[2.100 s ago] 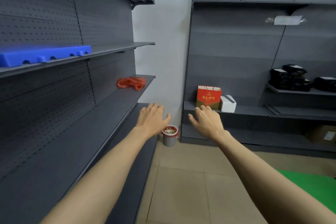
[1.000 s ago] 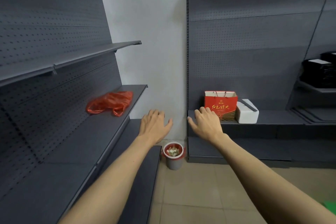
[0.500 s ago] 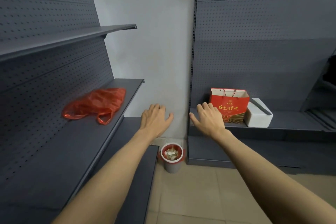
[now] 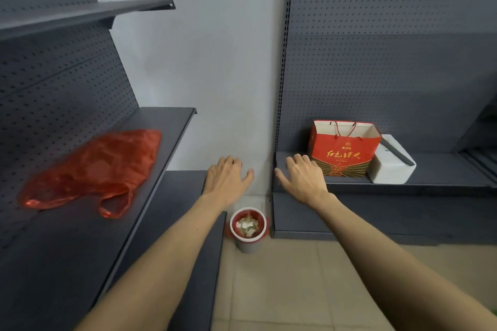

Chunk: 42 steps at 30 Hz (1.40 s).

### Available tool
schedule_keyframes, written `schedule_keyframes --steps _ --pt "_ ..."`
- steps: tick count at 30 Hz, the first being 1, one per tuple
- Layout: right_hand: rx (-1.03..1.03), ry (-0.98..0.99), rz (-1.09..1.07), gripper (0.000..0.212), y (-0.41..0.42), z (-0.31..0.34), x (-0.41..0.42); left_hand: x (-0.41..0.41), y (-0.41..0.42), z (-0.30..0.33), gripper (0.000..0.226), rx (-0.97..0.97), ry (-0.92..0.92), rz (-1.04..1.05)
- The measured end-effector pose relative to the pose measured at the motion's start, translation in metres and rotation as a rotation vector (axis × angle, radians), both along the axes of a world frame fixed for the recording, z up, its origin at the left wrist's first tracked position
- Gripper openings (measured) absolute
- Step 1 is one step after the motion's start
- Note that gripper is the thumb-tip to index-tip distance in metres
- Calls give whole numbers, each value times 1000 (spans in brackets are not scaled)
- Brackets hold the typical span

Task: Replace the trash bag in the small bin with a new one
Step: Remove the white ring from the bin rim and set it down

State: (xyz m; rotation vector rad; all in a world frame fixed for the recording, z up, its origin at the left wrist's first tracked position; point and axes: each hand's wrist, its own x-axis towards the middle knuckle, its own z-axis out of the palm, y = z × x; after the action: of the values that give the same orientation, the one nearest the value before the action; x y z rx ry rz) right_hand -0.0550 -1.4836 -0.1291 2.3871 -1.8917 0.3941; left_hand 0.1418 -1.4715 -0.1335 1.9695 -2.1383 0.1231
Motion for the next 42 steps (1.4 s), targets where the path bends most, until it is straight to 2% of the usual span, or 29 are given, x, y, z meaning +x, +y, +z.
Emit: schedule_keyframes --steps 14,24,27,31,42 --pt "150 -29 49 45 -176 -103 -2 2 -158 -92 51 159 -49 59" --pt "316 14 74 42 -282 -225 15 27 -246 -213 49 331 9 148" --pt "313 -16 49 38 -303 -282 26 39 -272 -271 45 343 48 164" --pt "298 11 56 35 -325 -384 38 52 -303 -372 41 366 9 165" --pt "202 40 21 34 -404 -725 44 99 -374 -710 31 305 -61 172"
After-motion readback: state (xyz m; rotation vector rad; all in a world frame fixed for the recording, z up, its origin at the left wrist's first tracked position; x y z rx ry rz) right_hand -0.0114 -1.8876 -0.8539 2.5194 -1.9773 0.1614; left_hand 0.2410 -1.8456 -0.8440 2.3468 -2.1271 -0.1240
